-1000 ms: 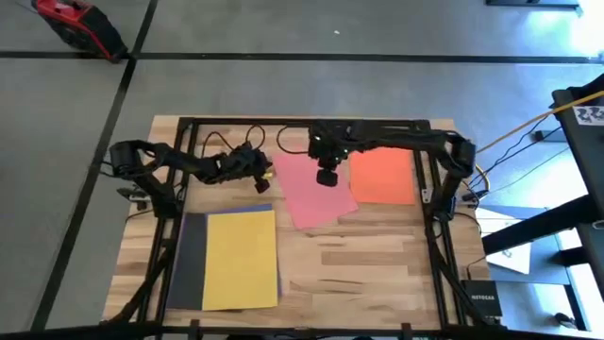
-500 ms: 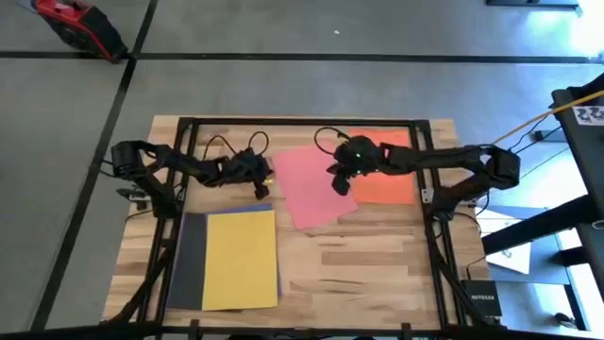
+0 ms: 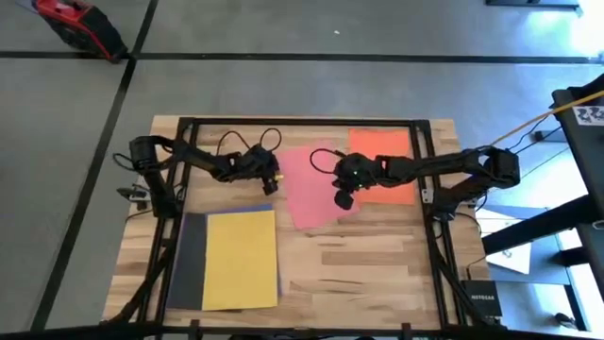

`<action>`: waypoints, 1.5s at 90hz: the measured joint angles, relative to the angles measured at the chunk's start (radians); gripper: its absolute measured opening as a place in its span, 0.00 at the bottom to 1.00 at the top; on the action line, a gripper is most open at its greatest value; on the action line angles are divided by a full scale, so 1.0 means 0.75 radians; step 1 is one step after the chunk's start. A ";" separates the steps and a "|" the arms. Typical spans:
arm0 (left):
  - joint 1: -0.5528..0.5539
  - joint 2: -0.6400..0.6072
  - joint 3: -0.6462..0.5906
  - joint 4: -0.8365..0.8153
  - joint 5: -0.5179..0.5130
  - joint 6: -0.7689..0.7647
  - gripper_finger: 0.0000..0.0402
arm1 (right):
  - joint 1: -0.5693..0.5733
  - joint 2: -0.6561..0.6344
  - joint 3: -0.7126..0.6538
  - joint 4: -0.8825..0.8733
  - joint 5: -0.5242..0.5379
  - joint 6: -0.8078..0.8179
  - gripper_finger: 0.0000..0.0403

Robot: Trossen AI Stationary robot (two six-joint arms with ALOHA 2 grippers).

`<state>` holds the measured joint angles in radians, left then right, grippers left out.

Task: Organize paper
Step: Move the pink paper from bottom left to the top middle table

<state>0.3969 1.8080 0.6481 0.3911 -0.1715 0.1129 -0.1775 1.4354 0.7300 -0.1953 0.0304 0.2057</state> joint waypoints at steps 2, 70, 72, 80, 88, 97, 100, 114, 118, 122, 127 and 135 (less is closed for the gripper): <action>0.005 0.006 0.008 0.001 0.002 0.000 0.00 | 0.005 0.001 0.000 -0.011 0.006 0.002 0.00; -0.073 -0.031 0.131 -0.028 0.225 -0.039 0.00 | 0.013 0.002 -0.001 -0.035 0.009 0.026 0.00; -0.088 -0.025 0.131 -0.019 0.224 -0.042 0.00 | 0.013 0.002 -0.001 -0.035 0.010 0.025 0.00; -0.128 -0.002 0.133 -0.014 0.195 -0.060 0.00 | 0.012 0.002 -0.001 -0.034 0.010 0.012 0.00; -0.134 0.035 0.133 -0.021 0.167 -0.060 0.00 | 0.012 0.002 -0.001 -0.035 0.011 0.009 0.00; -0.125 0.079 0.138 -0.001 0.141 -0.039 0.00 | 0.012 0.002 -0.001 -0.036 0.011 0.009 0.00; -0.122 0.092 0.138 0.008 0.138 -0.035 0.00 | 0.012 0.002 -0.001 -0.035 0.011 0.009 0.00; -0.091 0.099 0.139 0.019 0.127 -0.014 0.00 | 0.012 0.002 -0.001 -0.036 0.011 0.008 0.00; -0.078 0.096 0.139 0.013 0.110 0.007 0.00 | 0.012 0.002 -0.001 -0.036 0.011 0.008 0.00; -0.063 0.095 0.143 0.000 0.096 0.031 0.00 | 0.012 0.002 -0.001 -0.037 0.011 0.008 0.00; -0.044 0.095 0.151 -0.010 0.087 0.050 0.00 | 0.012 0.002 -0.001 -0.037 0.011 0.008 0.00; -0.018 0.096 0.159 -0.019 0.085 0.083 0.00 | 0.012 0.002 -0.001 -0.042 0.011 0.008 0.00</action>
<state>0.3830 1.8798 0.7671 0.3766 -0.1074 0.1748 -0.1688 1.4368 0.7293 -0.2267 0.0383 0.2120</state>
